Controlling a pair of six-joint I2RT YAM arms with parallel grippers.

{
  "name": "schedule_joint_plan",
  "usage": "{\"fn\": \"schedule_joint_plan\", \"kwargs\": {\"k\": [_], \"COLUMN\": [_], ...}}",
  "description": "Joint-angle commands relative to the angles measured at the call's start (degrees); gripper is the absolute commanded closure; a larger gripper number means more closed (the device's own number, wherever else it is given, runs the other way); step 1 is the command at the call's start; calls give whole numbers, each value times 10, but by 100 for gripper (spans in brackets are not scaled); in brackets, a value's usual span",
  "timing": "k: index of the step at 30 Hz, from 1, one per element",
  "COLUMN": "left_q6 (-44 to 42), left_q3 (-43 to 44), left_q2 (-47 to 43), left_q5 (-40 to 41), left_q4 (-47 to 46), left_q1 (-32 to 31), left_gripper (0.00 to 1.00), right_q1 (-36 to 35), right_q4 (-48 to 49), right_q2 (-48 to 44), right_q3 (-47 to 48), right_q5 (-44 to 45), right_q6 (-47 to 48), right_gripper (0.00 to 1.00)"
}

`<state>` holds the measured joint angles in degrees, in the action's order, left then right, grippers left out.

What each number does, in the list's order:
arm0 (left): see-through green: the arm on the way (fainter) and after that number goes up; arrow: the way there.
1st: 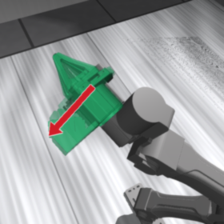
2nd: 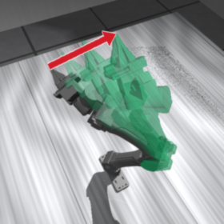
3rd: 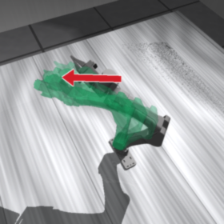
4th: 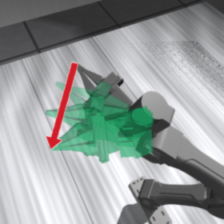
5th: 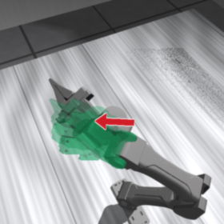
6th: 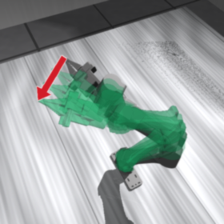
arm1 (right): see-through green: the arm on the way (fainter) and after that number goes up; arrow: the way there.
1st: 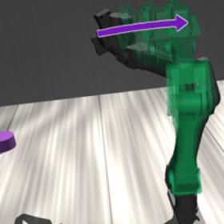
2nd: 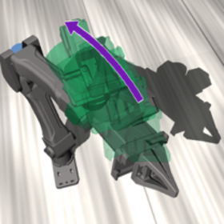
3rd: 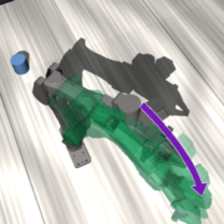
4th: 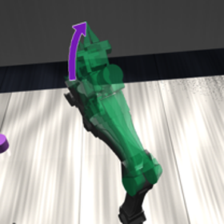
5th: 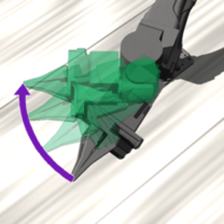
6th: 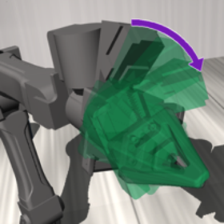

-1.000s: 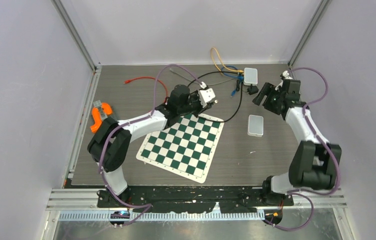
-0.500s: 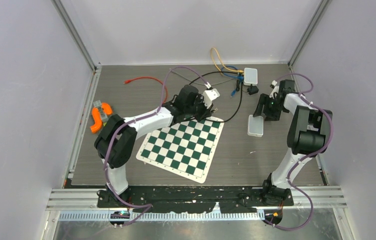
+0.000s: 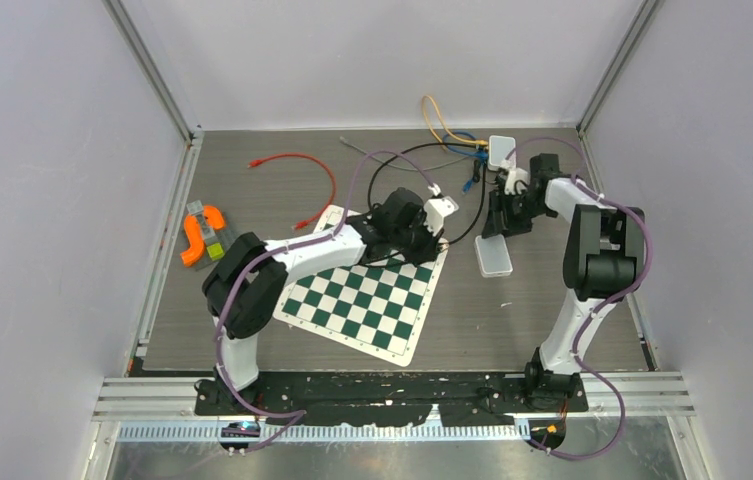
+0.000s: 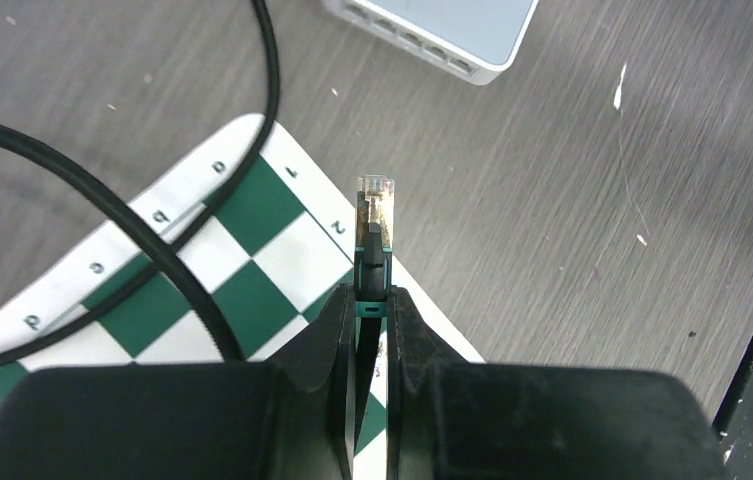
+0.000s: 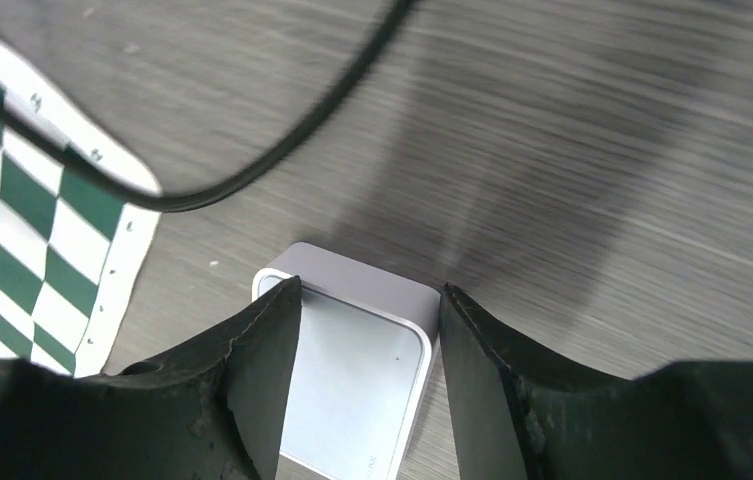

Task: Insert the plug into the switch port
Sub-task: Insert the connector into the switch port.

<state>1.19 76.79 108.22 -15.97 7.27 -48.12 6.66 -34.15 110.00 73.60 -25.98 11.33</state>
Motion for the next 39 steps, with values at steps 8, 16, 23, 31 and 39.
{"fn": "schedule_joint_plan", "kwargs": {"k": [8,16,23,31,39], "left_q6": [21,14,5,4,8], "left_q3": [-29,-38,-4,17,36], "left_q2": [15,18,49,65,82], "left_q5": [21,75,102,80,80], "left_q4": [-19,4,39,56,51], "left_q1": [-18,-48,-65,-65,-69], "left_gripper": [100,100,100,100,100], "right_q1": [-101,-123,-123,-95,-76], "right_q4": [-63,-72,-56,13,32], "right_q2": [-21,-50,-86,-139,-146], "right_q3": [-14,-38,-39,-91,-128], "right_q5": [-19,-35,-19,-10,-32], "right_q6": [97,112,76,-61,-94], "right_gripper": [47,51,25,26,35]}}
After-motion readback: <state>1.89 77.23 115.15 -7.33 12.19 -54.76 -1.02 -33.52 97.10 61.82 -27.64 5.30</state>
